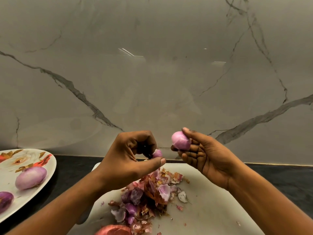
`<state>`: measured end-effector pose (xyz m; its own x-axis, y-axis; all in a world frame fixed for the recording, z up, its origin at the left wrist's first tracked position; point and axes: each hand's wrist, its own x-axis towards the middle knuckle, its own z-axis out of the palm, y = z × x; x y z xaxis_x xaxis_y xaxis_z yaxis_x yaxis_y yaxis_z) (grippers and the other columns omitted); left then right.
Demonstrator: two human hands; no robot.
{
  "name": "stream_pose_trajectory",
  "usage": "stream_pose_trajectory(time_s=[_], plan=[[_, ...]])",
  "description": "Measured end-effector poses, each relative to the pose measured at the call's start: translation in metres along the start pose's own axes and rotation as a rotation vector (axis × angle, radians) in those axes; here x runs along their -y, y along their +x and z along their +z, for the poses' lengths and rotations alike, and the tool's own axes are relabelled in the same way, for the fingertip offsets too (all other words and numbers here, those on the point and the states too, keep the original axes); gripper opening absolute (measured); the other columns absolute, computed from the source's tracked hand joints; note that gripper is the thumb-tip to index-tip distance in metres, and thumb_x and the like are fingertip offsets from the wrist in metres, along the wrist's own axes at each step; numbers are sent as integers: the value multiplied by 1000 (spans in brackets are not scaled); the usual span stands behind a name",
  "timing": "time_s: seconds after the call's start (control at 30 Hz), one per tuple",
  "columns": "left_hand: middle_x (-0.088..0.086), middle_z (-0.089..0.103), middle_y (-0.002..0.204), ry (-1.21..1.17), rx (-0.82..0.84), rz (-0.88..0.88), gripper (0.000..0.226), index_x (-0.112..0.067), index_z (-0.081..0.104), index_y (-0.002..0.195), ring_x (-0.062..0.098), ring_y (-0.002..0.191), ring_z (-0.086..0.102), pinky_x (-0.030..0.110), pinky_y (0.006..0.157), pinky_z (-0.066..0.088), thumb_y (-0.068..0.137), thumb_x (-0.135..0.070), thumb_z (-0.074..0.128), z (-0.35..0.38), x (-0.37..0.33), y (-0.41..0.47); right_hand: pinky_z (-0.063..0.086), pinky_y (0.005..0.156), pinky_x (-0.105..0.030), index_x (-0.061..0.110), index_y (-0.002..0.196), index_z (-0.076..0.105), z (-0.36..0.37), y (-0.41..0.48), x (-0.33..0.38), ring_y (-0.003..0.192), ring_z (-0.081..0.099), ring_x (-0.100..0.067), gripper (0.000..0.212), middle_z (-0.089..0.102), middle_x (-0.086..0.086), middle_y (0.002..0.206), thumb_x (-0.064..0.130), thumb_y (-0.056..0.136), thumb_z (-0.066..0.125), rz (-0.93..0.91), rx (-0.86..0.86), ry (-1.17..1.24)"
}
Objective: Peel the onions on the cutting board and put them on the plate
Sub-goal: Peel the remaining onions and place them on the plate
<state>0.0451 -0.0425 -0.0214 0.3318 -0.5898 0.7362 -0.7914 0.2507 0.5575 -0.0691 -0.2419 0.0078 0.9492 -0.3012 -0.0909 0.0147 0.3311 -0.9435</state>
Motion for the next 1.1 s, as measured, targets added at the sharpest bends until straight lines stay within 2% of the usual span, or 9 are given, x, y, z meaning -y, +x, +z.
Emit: stream_pose_trajectory(time_s=[0.1,0.2,0.27,0.33,0.43,0.5,0.57,0.9,1.1], plan=[[3,71,78,4,27,-59,21,-13,70,82,23,72,70,31,68,59,80,-7,90,1,0,1,65,73,-28,0,122,70,1,-2,-4,77,75,-25,50,74,-29,114,29,82,78,31,75,-40],[5,69,76,21,74,-122,22,-13,69,79,21,68,69,41,62,61,80,-15,92,2,0,1,65,84,-33,1,125,69,5,-5,-5,95,77,-32,46,74,-27,117,24,86,74,66,160,-69],[4,68,72,60,87,-129,27,-14,69,76,23,65,67,44,59,60,82,-29,91,2,0,1,66,82,-33,3,124,69,4,-4,-4,92,77,-31,45,75,-27,116,26,86,75,71,148,-92],[2,67,71,95,69,-121,31,-15,69,76,24,63,67,40,57,60,82,-38,89,2,1,1,65,72,-29,7,122,72,4,-3,-5,85,74,-25,45,76,-23,112,33,85,76,71,113,-159],[-1,71,87,104,27,-86,28,-17,73,97,26,81,73,36,66,64,80,-30,91,4,3,1,56,66,-25,13,110,81,5,-3,-6,80,64,-17,41,75,-16,99,42,81,80,58,86,-223],[-5,72,102,126,18,-54,41,-19,73,114,25,95,73,36,71,65,79,-27,92,4,5,1,58,66,-24,10,111,80,4,-3,-6,76,64,-17,42,75,-17,97,39,81,80,61,80,-184],[-9,71,107,168,25,-13,45,-19,73,120,22,98,72,33,72,65,79,-27,92,4,7,1,62,68,-25,6,116,77,2,-3,-5,76,69,-19,45,77,-21,102,35,82,80,71,89,-143],[-7,68,108,138,65,-38,37,-15,74,113,22,102,71,34,78,65,81,-16,91,1,8,4,64,71,-26,3,111,80,3,-3,-7,77,71,-22,47,74,-28,116,33,75,83,70,150,-157],[-7,66,105,123,112,-72,31,-14,73,108,22,99,70,37,79,65,83,-16,90,2,8,3,62,78,-27,5,110,81,5,-5,-6,89,68,-26,42,74,-27,117,34,80,80,52,162,-227]])
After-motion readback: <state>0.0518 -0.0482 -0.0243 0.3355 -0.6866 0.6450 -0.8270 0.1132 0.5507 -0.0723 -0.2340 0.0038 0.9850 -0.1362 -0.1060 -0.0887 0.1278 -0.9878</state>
